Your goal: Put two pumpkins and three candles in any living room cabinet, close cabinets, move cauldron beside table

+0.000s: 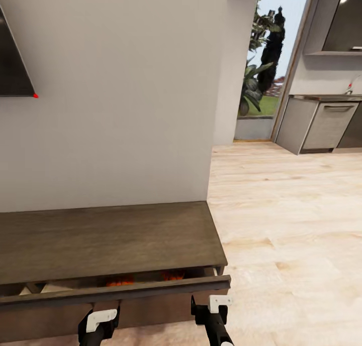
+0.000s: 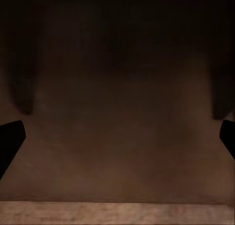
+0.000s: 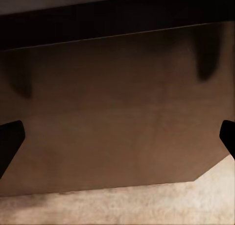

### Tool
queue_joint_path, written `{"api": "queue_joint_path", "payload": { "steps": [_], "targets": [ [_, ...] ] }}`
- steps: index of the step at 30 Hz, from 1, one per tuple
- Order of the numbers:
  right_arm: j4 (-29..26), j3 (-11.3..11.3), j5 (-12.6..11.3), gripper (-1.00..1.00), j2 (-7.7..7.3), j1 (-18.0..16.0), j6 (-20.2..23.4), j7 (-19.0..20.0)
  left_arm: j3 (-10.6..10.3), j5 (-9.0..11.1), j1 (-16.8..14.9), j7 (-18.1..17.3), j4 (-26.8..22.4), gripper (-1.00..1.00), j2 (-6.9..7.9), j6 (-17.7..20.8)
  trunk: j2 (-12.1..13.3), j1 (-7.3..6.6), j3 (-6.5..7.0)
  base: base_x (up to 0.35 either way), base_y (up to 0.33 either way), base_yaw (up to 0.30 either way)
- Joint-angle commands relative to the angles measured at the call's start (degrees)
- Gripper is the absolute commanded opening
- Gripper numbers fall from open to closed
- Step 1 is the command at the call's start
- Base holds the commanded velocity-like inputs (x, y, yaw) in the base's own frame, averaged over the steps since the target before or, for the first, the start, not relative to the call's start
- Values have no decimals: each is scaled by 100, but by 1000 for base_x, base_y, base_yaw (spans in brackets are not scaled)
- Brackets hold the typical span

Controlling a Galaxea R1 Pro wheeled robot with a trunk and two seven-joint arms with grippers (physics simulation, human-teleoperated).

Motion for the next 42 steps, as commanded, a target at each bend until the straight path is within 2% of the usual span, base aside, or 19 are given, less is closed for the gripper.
{"api": "queue_joint_path", "payload": {
  "steps": [1,27,42],
  "targets": [
    [3,34,-59,100,-4,-7,-38,-33,-52,31,-5,26,-1,100,7,-21,-2,0,-4,124,0,0],
    [2,34,-57,100,-4,-7,-38,-33,-53,31,-5,17,-1,100,7,-22,-2,0,-4,70,0,0],
    [-2,38,-54,100,-4,-7,-19,-19,-53,36,-5,17,-7,100,9,-20,-2,0,-4,-232,0,0]
  ]
}}
